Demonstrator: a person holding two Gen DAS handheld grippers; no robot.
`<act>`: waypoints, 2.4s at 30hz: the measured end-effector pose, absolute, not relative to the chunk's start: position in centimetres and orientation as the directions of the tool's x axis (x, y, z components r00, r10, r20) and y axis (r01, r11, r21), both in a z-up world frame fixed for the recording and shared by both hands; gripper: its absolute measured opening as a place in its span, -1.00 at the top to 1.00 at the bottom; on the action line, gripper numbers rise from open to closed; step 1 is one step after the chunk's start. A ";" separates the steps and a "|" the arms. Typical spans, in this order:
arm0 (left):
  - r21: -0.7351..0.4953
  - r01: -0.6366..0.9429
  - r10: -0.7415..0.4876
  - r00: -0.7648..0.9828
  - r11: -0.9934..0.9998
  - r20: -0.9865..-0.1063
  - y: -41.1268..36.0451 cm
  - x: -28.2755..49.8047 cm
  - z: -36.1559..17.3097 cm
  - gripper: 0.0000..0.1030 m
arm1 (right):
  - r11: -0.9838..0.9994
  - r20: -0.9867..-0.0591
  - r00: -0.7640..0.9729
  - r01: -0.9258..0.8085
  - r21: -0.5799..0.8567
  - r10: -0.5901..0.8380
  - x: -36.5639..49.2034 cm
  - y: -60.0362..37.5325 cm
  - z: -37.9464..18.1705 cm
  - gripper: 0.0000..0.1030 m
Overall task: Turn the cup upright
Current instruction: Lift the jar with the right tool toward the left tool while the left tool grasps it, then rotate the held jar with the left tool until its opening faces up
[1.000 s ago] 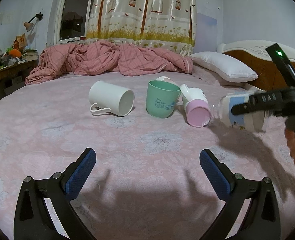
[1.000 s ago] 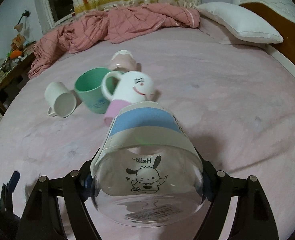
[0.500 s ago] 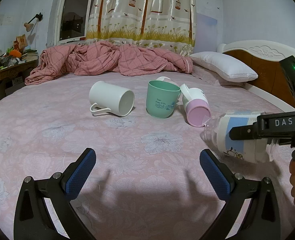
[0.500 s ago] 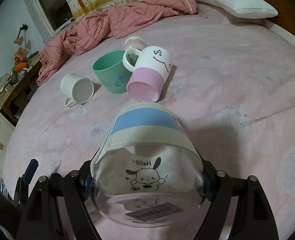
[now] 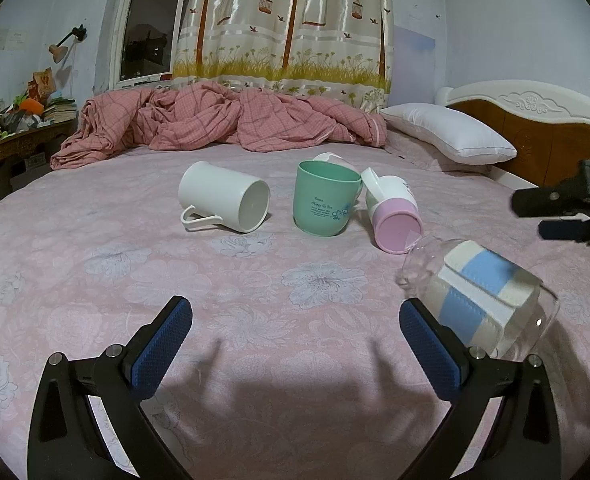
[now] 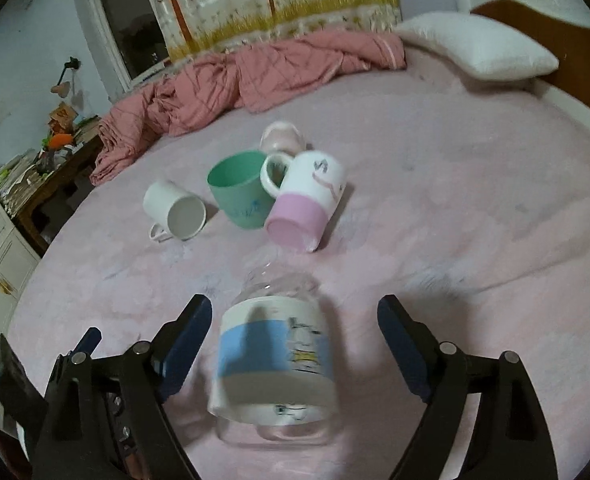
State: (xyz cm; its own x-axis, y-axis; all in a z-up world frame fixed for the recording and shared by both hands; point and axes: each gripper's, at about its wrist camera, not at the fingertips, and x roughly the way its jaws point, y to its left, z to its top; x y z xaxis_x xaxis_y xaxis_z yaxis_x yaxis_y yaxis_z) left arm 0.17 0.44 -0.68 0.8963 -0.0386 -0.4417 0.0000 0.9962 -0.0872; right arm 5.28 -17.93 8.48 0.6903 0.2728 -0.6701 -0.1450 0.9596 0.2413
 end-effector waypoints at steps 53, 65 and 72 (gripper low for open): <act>-0.364 0.050 -0.331 0.545 0.930 -0.770 -5.5 8.6 6.6 -0.87 | 1.000 -0.624 0.781 -0.002 -0.006 -0.002 2.0 -27.4 3.3 -1.00; -0.536 -0.123 -0.481 0.309 0.835 -0.821 -6.9 12.9 -0.1 -0.81 | 1.000 -0.631 0.776 0.003 -0.018 -0.014 1.8 -27.5 3.4 -1.00; -0.504 -0.113 -0.443 0.342 0.856 -0.829 -7.3 12.7 0.5 -0.57 | 1.000 -0.627 0.779 -0.007 -0.006 0.001 1.6 -27.5 3.5 -1.00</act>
State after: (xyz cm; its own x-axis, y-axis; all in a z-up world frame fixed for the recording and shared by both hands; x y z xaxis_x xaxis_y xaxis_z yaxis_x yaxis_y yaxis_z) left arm 12.70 -7.28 0.52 0.3417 -0.4431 -0.8288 -0.1133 0.8560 -0.5044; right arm 1.64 -27.49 3.52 0.7787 0.0015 -0.6274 -0.0066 1.0000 -0.0058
